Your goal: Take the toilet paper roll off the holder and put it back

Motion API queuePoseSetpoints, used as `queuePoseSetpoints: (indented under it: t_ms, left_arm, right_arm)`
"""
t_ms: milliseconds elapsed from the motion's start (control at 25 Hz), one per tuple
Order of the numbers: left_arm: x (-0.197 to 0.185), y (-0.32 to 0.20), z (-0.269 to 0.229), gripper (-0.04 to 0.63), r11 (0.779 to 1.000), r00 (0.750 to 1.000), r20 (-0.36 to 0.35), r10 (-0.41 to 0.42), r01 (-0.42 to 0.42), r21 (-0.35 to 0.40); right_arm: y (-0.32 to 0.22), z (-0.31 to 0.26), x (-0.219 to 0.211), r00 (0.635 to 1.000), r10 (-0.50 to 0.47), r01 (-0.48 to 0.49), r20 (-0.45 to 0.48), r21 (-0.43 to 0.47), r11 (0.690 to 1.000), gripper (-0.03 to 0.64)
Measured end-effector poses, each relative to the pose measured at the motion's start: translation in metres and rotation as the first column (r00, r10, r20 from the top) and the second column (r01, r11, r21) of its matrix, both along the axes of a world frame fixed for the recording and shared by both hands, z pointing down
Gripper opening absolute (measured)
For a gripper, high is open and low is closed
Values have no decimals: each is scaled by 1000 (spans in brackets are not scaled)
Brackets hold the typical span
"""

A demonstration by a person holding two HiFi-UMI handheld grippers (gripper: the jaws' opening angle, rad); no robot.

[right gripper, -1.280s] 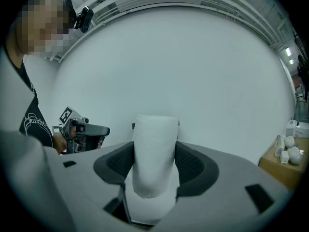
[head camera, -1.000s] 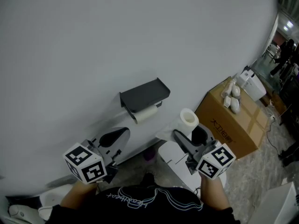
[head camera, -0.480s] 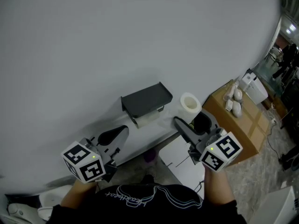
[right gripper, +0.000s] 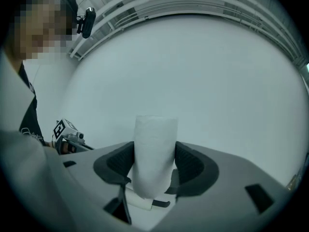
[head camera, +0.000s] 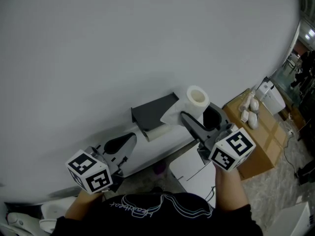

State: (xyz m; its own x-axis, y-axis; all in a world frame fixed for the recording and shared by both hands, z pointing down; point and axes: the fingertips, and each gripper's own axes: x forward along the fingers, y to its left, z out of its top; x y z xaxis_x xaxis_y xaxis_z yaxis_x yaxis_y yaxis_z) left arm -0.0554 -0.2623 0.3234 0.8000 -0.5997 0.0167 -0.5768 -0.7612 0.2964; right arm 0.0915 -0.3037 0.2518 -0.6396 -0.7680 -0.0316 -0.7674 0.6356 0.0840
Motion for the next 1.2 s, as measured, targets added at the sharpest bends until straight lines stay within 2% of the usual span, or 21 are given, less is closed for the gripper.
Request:
queuePoseSetpoints:
  t_ms: [200,560,920,1200]
  left_arm:
    - [-1,5,-6,5,1000,1000,1,-12,12,12]
    - [-7,-19,-1,5,1000,1000,-3,-28,28,-1]
    - [-12,-26,0,5,999,999,-13,-32,32,0]
    - [-20,-27,4,5,999,999,-21,-38,37,-2]
  right_arm:
    - [-10,-2,-6,1000,-17,17,-18,-6,1000,265]
    - [-56,19,-23,997,-48,44,-65,-66,997,265]
    - [-68,37,-36,991,-65,54,-116,-97,994,265]
    - [-69,42,-34,995,-49,40,-84,-105,994,267]
